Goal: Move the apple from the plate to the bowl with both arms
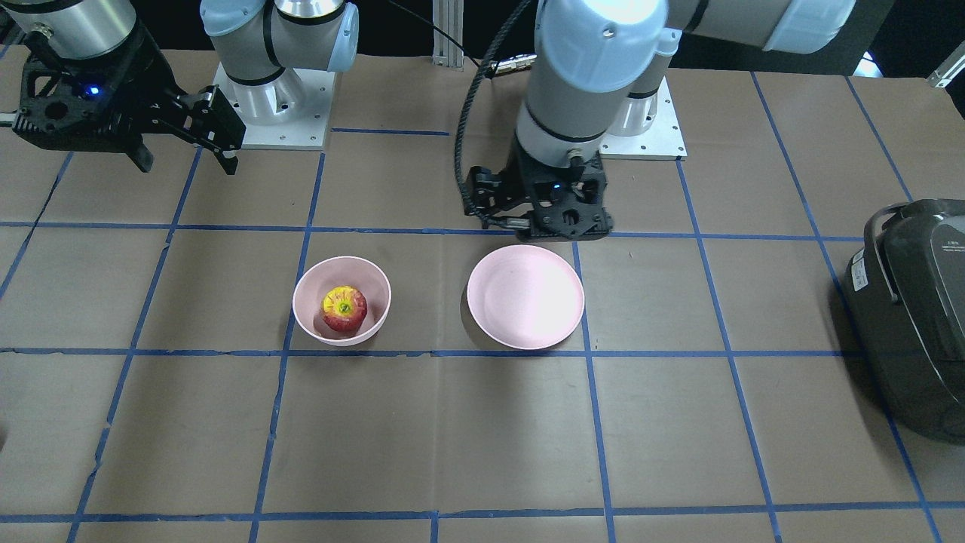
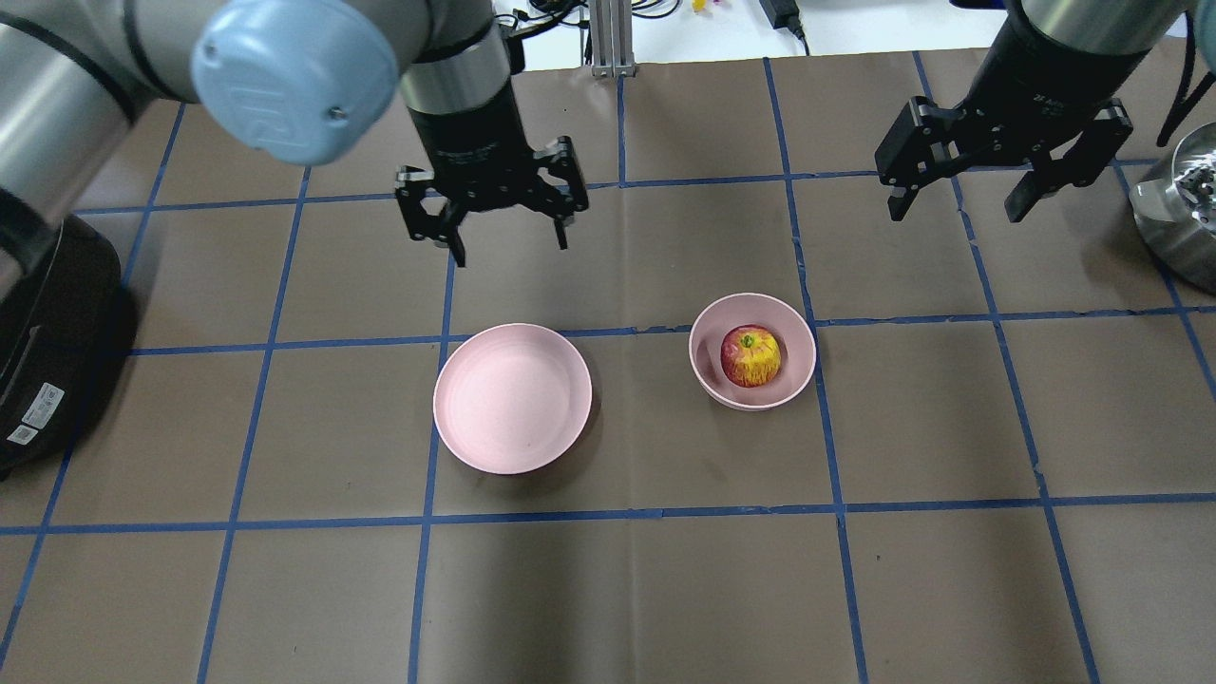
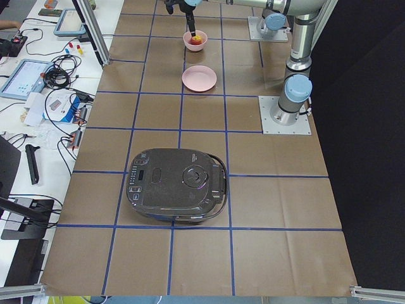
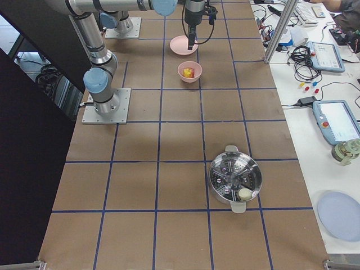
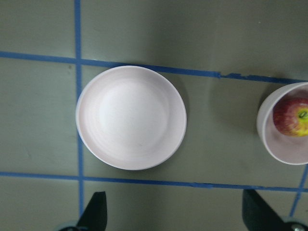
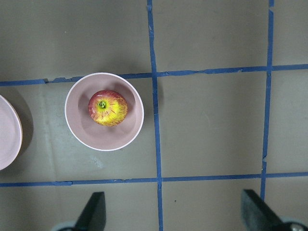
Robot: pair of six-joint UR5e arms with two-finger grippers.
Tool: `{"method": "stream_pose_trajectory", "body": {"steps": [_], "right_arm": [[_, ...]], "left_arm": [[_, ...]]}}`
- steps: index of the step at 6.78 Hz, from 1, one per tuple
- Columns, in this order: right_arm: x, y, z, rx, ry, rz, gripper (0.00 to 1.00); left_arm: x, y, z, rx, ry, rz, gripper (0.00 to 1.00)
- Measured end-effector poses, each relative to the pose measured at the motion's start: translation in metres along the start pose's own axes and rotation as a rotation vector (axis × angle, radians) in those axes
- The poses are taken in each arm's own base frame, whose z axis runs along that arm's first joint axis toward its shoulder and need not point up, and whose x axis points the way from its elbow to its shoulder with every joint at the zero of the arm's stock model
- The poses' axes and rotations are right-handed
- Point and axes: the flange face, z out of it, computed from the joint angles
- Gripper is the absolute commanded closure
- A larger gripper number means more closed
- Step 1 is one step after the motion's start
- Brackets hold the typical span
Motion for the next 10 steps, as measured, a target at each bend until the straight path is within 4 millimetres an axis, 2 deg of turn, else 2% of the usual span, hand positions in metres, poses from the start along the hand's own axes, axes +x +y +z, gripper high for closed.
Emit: {"method": "stream_pose_trajectory", "body": {"steps": [1, 2, 4, 5, 9, 10], "right_arm": [[-0.006, -0.008, -0.001, 0.015, 0.001, -0.014, 0.03], [-0.014, -0.017, -0.002, 0.022, 0.004, -0.027, 0.02], [-0.027, -0.026, -0.003, 0.025, 0.015, -0.049, 0.00], [-0.029, -0.027, -0.002, 0.024, 0.018, -0.052, 0.00], [-0.029, -0.025, 0.001, 0.014, 0.020, -0.053, 0.00], [-0.029, -0.024, 0.001, 0.013, 0.020, -0.052, 0.00]], "left_arm": [[-0.034, -0.003, -0.017, 0.033, -0.038, 0.075, 0.00], [-0.055, -0.006, -0.026, 0.056, -0.055, 0.101, 0.00], [-0.076, -0.011, -0.037, 0.087, -0.040, 0.088, 0.00], [-0.086, -0.007, -0.042, 0.100, -0.031, 0.075, 0.00], [-0.124, 0.030, -0.052, 0.129, -0.031, 0.012, 0.00], [-0.128, 0.030, -0.050, 0.130, -0.033, 0.001, 0.00]]}}
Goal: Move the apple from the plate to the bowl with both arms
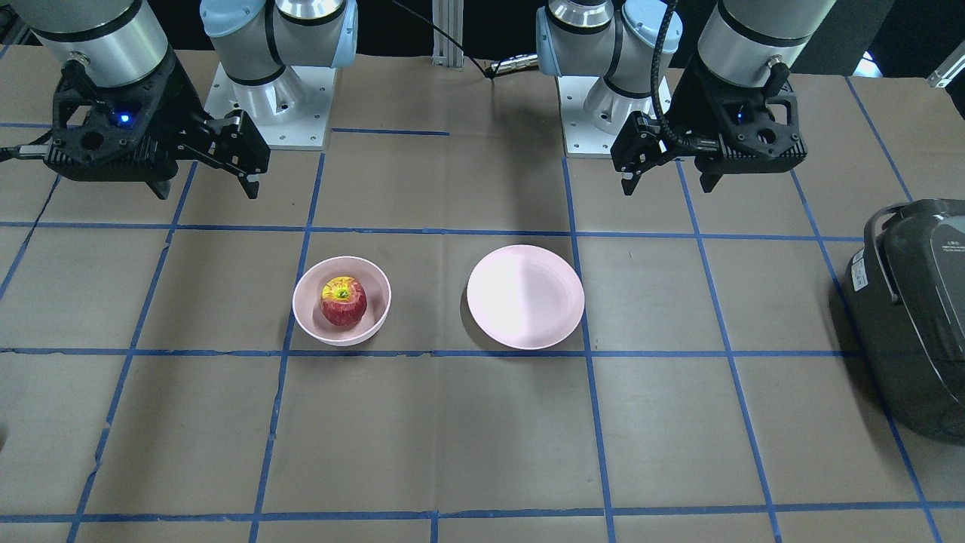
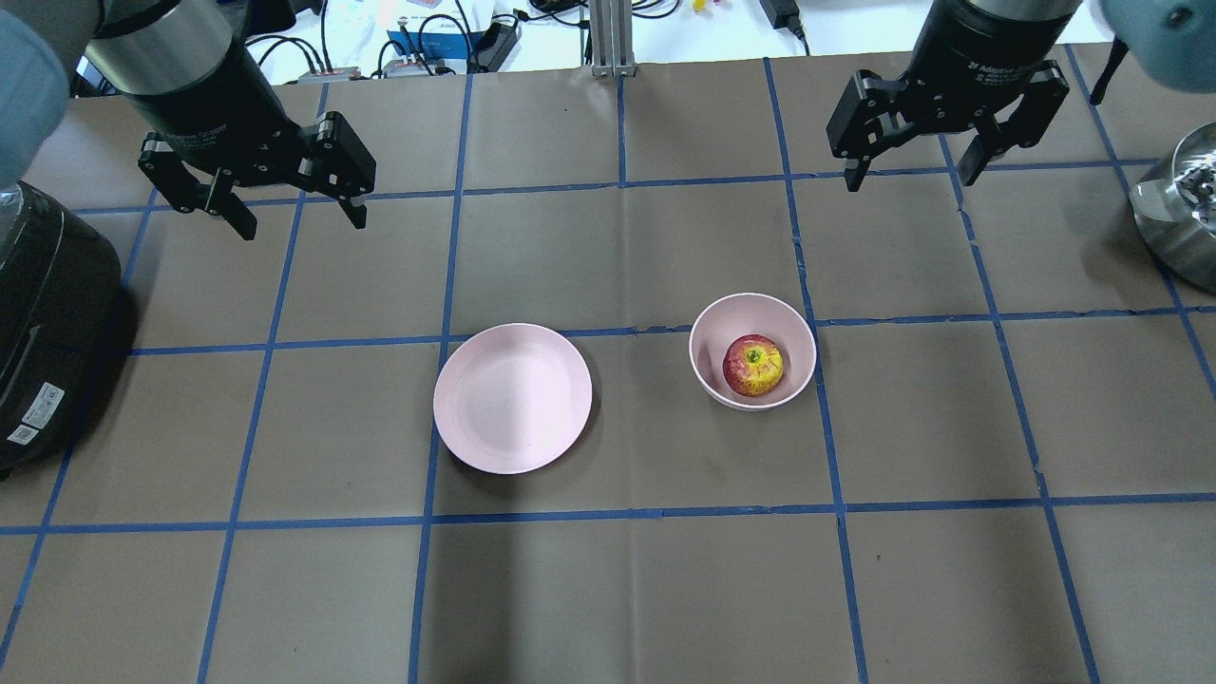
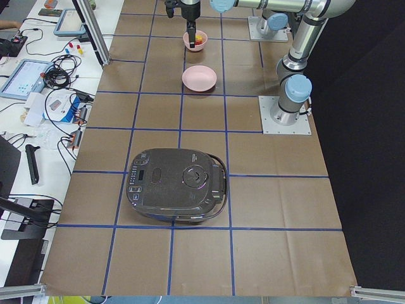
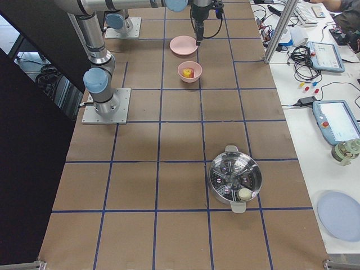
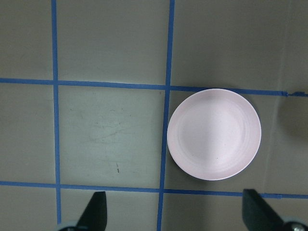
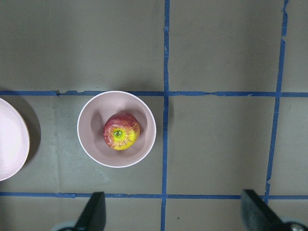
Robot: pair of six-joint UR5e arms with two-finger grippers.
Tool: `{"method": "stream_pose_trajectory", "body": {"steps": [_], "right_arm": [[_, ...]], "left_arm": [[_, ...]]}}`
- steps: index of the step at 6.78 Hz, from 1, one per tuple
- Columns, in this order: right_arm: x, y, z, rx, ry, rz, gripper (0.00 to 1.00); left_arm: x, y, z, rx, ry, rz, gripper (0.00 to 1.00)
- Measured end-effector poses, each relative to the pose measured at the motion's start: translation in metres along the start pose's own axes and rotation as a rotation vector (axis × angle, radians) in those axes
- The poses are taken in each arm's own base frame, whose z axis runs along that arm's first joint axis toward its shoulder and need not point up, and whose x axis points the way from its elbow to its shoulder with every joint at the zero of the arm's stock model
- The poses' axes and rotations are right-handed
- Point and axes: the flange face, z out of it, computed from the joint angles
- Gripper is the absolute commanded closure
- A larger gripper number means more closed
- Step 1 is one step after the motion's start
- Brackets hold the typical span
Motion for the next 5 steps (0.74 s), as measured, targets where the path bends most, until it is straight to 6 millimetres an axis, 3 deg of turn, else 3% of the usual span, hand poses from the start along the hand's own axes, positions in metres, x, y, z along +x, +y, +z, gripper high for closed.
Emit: {"method": "stream_pose_trajectory", "body": {"steps": [5], "right_arm": [[0.0008, -0.0001, 0.0003, -0.001, 0.000, 0.001, 0.00]], "left_arm": [[-0.0007, -0.0015, 0.0026, 0.002, 0.000, -0.004, 0.00]]}}
